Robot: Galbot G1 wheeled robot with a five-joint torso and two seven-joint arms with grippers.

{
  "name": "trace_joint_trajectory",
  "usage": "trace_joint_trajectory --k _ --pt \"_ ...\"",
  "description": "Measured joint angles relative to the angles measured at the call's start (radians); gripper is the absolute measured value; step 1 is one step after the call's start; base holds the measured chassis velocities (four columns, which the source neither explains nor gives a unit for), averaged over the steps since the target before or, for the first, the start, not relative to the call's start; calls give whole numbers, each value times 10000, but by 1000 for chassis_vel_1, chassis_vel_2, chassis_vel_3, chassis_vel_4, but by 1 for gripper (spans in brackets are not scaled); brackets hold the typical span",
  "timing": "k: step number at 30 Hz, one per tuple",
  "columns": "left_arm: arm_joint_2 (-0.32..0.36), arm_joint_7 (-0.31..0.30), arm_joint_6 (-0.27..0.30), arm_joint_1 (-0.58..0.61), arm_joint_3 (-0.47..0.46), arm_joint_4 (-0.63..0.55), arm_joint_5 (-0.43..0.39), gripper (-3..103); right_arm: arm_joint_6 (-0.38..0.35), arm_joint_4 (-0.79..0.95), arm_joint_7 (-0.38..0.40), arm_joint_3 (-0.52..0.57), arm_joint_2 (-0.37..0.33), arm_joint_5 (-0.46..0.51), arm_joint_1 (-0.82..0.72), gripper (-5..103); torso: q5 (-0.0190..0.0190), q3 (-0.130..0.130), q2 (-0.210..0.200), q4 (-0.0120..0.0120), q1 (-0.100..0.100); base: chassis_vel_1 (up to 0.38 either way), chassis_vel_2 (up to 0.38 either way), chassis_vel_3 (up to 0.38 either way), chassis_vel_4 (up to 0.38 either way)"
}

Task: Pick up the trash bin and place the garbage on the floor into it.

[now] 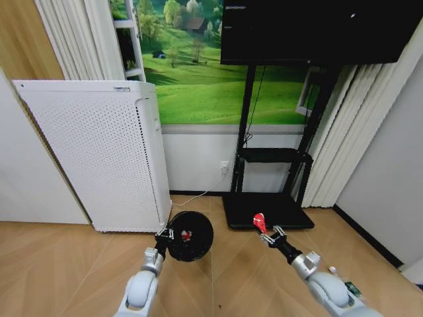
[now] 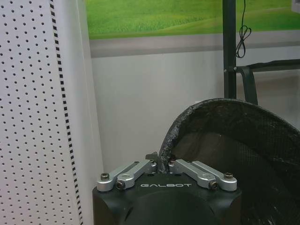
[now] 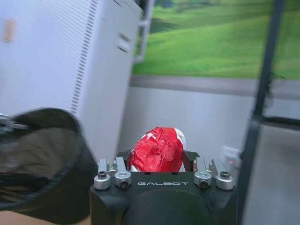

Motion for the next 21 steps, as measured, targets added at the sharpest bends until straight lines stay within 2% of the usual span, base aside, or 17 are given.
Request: trace_joint_trajectory --k 4,17,21 --pt "-124 -37 35 -285 114 157 6 4 223 534 -500 -230 77 -97 -98 57 -1 0 0 -1 0 0 0 0 0" --pt "-408 -46 34 -571 741 590 199 4 -110 942 -380 -1374 561 -544 735 57 -2 0 0 2 0 0 0 0 0" --pt "-625 -109 -10 -830 1360 1134 333 4 -141 -34 -306 -2647 1139 -815 1836 57 0 1 0 0 0 0 0 0 0"
